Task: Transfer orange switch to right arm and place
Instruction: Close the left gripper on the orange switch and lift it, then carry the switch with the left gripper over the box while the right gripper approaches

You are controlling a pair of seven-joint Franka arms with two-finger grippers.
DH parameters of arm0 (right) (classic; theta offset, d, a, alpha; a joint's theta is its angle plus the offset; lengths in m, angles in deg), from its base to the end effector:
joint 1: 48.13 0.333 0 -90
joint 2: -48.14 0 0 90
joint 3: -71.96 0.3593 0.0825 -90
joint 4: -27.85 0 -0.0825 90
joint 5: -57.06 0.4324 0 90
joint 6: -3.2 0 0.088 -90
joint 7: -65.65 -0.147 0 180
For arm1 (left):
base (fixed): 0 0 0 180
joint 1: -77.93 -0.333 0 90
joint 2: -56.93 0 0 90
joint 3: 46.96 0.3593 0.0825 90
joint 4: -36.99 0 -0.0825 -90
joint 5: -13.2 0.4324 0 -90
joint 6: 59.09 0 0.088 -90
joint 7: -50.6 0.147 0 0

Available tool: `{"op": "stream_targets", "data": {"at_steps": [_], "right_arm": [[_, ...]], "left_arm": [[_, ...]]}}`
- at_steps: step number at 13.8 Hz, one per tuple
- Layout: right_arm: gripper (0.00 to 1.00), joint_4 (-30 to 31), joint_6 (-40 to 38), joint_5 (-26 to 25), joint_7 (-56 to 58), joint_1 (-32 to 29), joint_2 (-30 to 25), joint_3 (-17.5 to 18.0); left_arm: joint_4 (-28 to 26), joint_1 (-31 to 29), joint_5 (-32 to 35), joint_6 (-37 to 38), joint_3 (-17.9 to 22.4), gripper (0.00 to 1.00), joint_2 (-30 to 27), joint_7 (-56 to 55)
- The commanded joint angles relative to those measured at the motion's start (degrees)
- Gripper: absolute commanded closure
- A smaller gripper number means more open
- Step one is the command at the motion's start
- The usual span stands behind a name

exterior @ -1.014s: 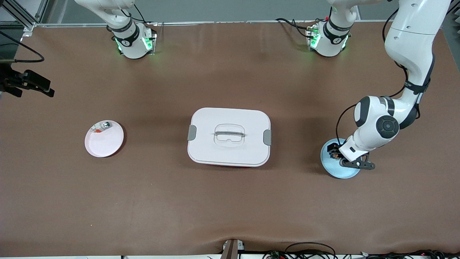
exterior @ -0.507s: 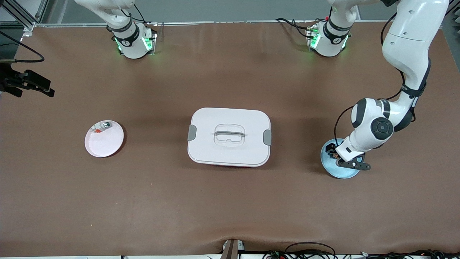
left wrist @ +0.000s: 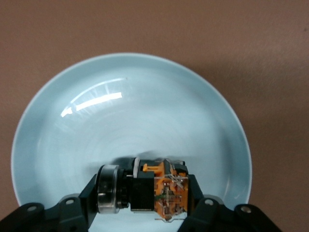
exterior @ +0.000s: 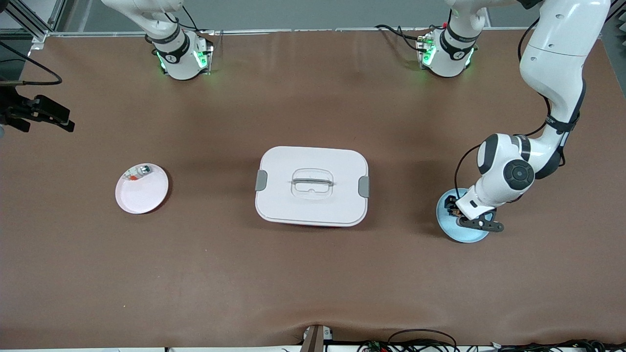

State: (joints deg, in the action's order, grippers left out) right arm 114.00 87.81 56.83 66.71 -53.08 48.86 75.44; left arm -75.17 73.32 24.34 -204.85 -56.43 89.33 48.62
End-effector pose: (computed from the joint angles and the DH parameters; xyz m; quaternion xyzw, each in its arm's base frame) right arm 0.5962 -0.0162 0.6469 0.9998 -0.0037 -0.0197 0.0012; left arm 0.6704 -0.0544 0.1474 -0.9956 0.0912 -0.0175 0.0109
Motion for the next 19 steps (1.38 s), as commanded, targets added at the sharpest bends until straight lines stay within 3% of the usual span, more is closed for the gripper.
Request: {"op": "stream_targets", "data": {"at_steps": [1,4,8,12,15,17,19], "right_arm": [[0.00,-1.2,-0.8,-0.9,0.1,0.0,0.5,0.3],[0.00,-1.2,-0.8,-0.9,0.1,0.0,1.0,0.4],[0.00,-1.2,-0.5,-0.6,0.3,0.2,1.1,0.5],[0.00,-1.2,-0.9,-0.6,-0.3,4.8,0.8,0.6],[0.00,0.5,-2.3,0.1,-4.4,10.6,0.3,0.6],[0.00,2.6,-1.8,2.9,-13.2,16.0,-0.9,0.6],[0.00,6.1,1.5,9.0,-20.6,18.6,-3.3,0.6]], "left_arm": [[0.3,-0.3,-0.7,3.2,-0.5,1.00,-4.8,-2.2],[1.2,-0.5,-5.9,5.2,-2.6,1.00,-8.2,-3.6],[5.3,-0.1,-14.2,19.0,-4.4,1.00,-14.7,-8.3],[11.4,-0.1,-14.3,30.8,-7.7,1.00,-17.3,-18.9],[14.9,-0.1,-14.2,36.0,-12.4,1.00,-17.7,-32.0],[15.0,-0.1,-14.1,36.7,-13.5,1.00,-19.0,-37.1],[15.2,-0.1,-14.4,37.7,-14.8,1.00,-19.2,-42.5]]}}
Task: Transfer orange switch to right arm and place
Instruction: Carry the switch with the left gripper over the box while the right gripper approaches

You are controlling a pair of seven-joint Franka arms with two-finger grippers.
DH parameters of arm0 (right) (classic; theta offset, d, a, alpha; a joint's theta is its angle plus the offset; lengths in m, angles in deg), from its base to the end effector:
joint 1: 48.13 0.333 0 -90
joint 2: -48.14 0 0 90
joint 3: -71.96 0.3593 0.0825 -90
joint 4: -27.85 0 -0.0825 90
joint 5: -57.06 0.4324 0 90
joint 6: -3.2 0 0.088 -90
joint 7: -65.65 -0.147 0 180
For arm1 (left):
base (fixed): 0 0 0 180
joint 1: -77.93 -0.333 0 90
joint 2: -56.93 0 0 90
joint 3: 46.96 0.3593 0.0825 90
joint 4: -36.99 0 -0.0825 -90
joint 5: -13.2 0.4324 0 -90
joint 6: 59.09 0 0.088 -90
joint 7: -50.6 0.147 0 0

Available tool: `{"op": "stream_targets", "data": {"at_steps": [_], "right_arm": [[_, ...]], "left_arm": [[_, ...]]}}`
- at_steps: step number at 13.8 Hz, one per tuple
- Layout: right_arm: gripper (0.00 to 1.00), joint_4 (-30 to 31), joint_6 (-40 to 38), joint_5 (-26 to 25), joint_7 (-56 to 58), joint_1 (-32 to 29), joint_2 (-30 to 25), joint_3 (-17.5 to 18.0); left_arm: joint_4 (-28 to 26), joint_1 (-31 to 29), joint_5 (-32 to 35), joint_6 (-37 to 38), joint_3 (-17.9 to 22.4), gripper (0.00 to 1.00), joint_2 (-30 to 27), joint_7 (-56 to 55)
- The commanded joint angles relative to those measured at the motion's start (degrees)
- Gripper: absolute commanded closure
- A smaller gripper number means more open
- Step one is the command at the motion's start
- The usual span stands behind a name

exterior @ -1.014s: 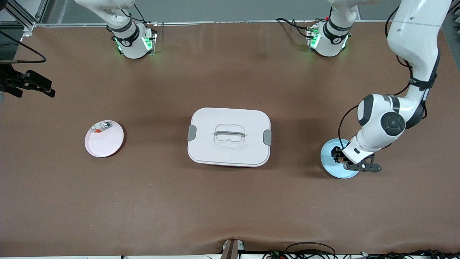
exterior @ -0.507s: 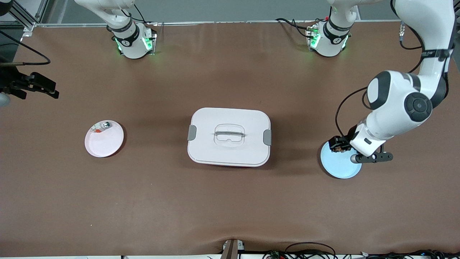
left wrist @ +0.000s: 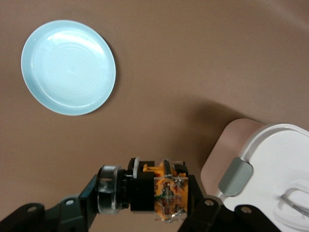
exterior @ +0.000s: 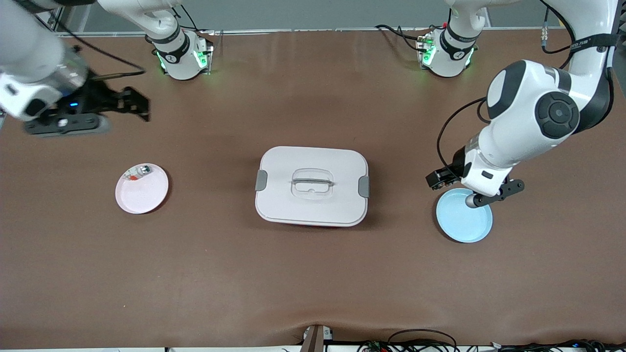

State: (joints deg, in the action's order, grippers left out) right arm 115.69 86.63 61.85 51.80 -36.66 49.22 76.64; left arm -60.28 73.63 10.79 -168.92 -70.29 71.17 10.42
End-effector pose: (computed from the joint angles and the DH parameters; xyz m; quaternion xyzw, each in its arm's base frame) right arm 0.5666 0.1772 0.6272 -0.9977 -0.0228 0.0572 0.0286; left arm 0.6497 -0.2094 0.4431 0.9783 0.1954 -0.0380 0.0572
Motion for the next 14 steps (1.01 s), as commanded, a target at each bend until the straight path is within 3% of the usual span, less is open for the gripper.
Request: {"op": "stream_targets", "data": {"at_steps": [1,6,9,11,14], "right_arm": [[0.00,7.6,5.9,6.2,-8.0,3.8,-5.6,-0.6],[0.00,26.8,29.2,18.7,-15.4,10.8,-14.8,-0.6],[0.00,31.5,40.5,23.4,-22.7,16.2,-14.8,-0.6],[0.00,34.7,50.1,27.4,-24.3,19.8,-14.4,-0.6],[0.00,34.8,58.1,32.4,-27.8,22.4,-11.5,-0.6]], "left_arm": [[0.5,-0.5,-1.0,1.8,-2.1,1.00,-1.1,-7.8],[0.5,0.0,-4.5,1.8,-5.7,1.00,-0.4,-23.1],[0.8,-0.3,-4.8,1.8,-7.6,1.00,-0.6,-28.7],[2.5,0.2,-10.0,1.8,-7.5,1.00,0.1,-33.2],[7.4,2.3,-12.3,1.7,-7.6,1.00,3.3,-42.2]]}}
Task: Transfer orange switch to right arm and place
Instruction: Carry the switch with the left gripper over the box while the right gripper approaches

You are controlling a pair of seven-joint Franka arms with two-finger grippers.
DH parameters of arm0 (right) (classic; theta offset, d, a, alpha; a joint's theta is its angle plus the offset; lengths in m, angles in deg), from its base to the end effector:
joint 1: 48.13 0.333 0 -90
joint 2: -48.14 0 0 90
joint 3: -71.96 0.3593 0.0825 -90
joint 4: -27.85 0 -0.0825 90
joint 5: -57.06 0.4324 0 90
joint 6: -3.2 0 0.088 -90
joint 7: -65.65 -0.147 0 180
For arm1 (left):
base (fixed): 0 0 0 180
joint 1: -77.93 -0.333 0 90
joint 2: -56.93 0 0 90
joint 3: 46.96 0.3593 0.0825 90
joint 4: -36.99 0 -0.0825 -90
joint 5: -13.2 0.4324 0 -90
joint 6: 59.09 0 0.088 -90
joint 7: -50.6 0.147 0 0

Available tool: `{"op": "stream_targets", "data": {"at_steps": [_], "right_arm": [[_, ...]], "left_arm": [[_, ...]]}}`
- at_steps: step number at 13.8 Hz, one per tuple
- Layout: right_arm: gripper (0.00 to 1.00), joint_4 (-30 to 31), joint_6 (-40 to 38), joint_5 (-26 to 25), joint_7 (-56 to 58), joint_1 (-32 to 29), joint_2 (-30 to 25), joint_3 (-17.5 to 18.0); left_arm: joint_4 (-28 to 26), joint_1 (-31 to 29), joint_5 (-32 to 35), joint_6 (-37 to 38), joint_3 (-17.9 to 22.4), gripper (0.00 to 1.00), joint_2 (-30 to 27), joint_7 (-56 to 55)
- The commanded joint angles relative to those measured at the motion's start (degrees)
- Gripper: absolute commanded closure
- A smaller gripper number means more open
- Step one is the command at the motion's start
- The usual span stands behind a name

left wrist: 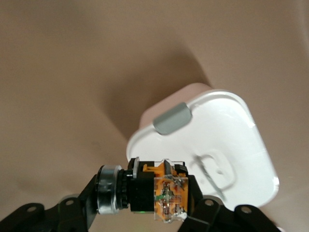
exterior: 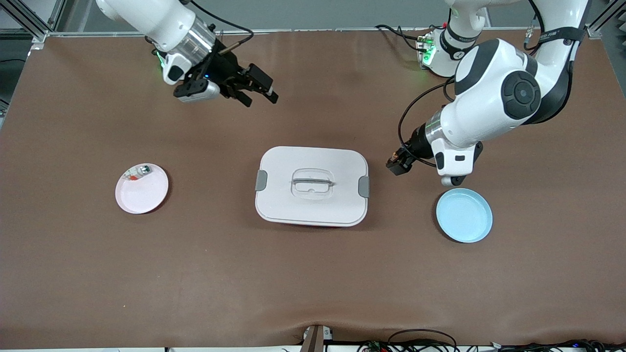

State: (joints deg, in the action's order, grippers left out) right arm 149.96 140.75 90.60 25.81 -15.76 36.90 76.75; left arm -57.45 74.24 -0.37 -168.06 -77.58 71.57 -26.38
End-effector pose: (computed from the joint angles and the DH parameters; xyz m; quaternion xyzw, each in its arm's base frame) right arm 0.4582 0.3741 0.5373 -0.9295 0.1830 -0.0302 0.3189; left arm 0.6168 -0.3104 0.4781 0.8721 0.4564 -0.1294 0.1203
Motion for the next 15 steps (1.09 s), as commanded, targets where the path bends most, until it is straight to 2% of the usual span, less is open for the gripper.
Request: {"op": "stream_targets", "data": {"at_steps": [1,5,10,13,15], "right_arm": [[0.00,0.4,6.3,6.3,-1.7,2.6,2.0,-0.7],[0.00,-1.3,13.0,12.2,-1.0,5.9,6.5,-0.7],[0.00,-4.9,12.9,12.0,3.8,7.1,11.7,-0.7],[0.00,-8.9,11.4,11.6,6.2,5.8,14.7,-1.0],[0.00,-10.2,9.6,11.6,14.5,3.9,16.0,-1.3]], "left_arm": [[6.3,2.7,-2.3,0.9,-0.3,1.00,4.4,-8.9],[11.6,9.3,-4.5,-1.9,-0.2,1.00,10.7,-20.5],[12.8,14.4,-7.9,-10.5,-0.2,1.00,13.7,-30.1],[12.8,15.0,-8.8,-11.1,-0.2,1.00,14.3,-30.6],[12.8,15.9,-8.9,-11.4,-0.1,1.00,14.4,-30.8]]}}
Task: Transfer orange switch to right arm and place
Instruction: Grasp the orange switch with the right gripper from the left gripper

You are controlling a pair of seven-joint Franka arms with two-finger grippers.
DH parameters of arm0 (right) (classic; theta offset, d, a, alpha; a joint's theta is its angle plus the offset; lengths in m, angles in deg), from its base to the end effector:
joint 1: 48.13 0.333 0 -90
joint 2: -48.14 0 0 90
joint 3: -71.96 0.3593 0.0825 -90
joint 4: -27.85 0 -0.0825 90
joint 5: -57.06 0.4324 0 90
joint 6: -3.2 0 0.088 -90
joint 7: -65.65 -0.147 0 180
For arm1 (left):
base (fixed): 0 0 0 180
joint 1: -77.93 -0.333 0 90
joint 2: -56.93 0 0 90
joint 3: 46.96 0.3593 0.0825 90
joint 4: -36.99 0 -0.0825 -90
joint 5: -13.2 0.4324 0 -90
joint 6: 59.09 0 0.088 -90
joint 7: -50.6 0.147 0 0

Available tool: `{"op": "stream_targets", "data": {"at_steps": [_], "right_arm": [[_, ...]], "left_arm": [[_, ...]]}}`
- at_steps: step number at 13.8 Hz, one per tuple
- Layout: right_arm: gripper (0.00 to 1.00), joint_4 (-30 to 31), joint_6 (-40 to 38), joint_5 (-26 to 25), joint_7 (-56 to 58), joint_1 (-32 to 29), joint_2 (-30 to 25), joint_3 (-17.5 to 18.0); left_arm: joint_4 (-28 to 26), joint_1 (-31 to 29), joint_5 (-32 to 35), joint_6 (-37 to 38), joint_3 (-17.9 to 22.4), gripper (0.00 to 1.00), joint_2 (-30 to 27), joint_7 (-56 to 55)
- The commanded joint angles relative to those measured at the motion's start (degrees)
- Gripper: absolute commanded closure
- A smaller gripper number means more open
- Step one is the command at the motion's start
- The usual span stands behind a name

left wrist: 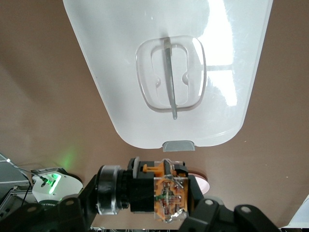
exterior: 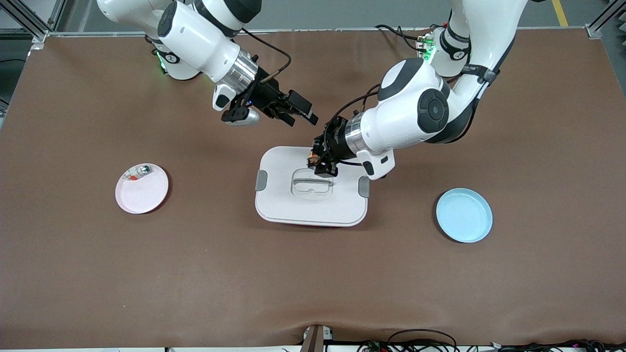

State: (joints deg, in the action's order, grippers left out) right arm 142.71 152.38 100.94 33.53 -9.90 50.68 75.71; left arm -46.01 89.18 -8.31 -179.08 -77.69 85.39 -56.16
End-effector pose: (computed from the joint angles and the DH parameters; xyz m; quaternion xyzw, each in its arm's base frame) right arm 0.5003 0.4492 0.4839 -0.9105 0.1790 -0.0378 0.3709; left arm 0.6080 -0.4914 0.4528 0.7378 0.6029 -0.2487 0.1740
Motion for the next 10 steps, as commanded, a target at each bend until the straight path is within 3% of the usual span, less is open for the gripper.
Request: {"op": "stream_targets", "data": {"at_steps": [1,3,7,10], "right_arm": [[0.00,-3.8,-3.1,1.3,9.7,-3.9,2.9,-0.2],[0.00,-6.2,-7.7,1.2,11.4,-7.1,3.3,-0.2],[0.00,-6.4,-7.7,2.3,13.0,-8.2,4.8,-0.1],[0.00,-6.3,-7.5,6.5,10.7,-7.2,6.0,-0.1]], "left_arm": [[1.4,1.0,-1.0,-0.6,0.0,1.00,0.5,-1.0],[1.4,1.5,-1.0,-0.6,-0.1,1.00,0.4,-0.8],[1.4,2.2,-0.9,-1.4,0.0,1.00,0.4,-0.9],[1.4,2.5,-1.0,-2.6,0.0,1.00,0.4,-1.0]]}}
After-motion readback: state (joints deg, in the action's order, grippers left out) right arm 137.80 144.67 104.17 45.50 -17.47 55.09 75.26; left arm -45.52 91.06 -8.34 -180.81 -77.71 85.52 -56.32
